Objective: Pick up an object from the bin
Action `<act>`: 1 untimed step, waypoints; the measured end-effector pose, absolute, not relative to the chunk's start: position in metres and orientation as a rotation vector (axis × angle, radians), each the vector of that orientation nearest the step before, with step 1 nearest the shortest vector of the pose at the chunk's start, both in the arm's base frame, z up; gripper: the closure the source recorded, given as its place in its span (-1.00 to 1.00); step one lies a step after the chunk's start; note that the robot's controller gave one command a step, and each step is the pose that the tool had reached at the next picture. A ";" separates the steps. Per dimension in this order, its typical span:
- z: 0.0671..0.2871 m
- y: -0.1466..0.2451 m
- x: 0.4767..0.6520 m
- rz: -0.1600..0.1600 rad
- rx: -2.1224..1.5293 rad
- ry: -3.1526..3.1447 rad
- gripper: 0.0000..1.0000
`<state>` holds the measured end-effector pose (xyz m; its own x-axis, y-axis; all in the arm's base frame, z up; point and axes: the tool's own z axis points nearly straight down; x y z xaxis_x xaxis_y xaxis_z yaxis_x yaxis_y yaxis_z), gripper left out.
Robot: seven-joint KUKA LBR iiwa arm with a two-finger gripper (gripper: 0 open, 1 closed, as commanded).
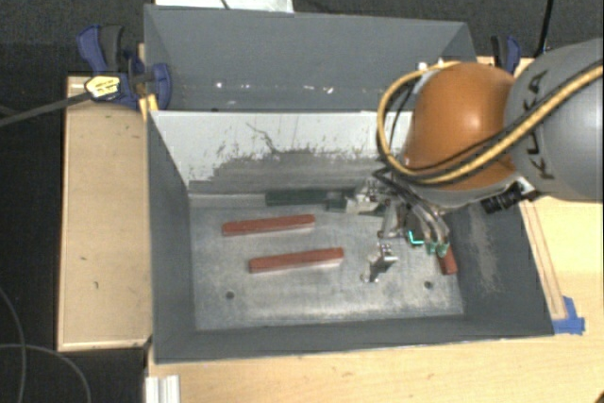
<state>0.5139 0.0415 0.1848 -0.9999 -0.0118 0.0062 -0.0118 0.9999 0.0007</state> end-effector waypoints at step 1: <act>0.189 0.041 0.516 -0.001 0.017 -3.144 -1.00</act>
Offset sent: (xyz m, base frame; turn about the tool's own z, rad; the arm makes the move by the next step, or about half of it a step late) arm 0.0267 0.0407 -0.1111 0.0768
